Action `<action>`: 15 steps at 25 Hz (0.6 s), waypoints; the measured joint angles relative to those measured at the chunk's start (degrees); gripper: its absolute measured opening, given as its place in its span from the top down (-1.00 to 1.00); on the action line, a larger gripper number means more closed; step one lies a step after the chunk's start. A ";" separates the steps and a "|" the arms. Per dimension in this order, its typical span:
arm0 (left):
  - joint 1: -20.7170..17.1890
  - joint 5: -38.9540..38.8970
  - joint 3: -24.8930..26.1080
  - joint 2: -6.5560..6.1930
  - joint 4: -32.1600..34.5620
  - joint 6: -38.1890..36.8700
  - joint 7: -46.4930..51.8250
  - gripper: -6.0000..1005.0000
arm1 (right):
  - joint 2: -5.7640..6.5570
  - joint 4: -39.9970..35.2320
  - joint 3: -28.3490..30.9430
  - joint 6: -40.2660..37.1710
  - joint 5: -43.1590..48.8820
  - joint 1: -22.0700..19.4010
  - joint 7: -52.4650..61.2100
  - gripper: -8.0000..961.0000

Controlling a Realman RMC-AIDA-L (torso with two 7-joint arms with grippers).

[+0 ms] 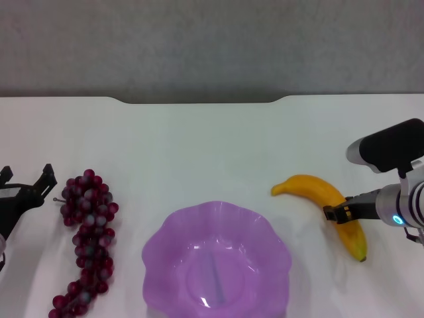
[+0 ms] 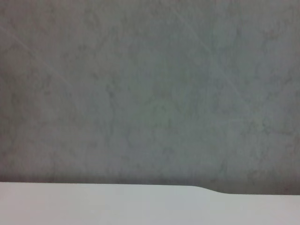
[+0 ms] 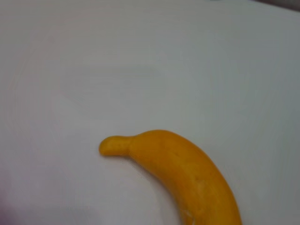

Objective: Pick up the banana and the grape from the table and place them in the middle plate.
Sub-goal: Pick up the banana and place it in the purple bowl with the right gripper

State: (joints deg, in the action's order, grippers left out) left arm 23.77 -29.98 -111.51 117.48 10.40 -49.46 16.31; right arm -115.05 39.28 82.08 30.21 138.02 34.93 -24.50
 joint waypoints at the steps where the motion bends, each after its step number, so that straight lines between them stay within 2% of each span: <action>1: -0.10 -0.01 0.06 -0.03 -0.01 0.00 -0.01 -0.72 | 0.00 0.02 -0.47 -0.89 0.00 -0.26 0.00 -0.26; 4: -0.30 -0.03 0.23 -0.05 -0.03 0.03 -0.02 -0.72 | 0.01 0.37 -2.33 -3.19 0.03 -1.34 -0.02 -0.03; 11: -0.50 -0.15 0.40 -0.07 -0.04 0.08 -0.06 -0.72 | -0.01 0.96 -3.12 -5.25 0.11 -2.56 -0.01 -0.03; 15: -0.86 -0.17 0.41 -0.07 -0.03 0.08 -0.11 -0.72 | 0.06 6.84 -5.34 -8.23 0.40 -6.77 0.00 -0.03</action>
State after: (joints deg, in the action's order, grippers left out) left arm 22.91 -30.15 -111.10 117.41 10.37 -49.39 16.20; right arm -114.98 46.12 76.74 21.99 138.42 28.17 -24.51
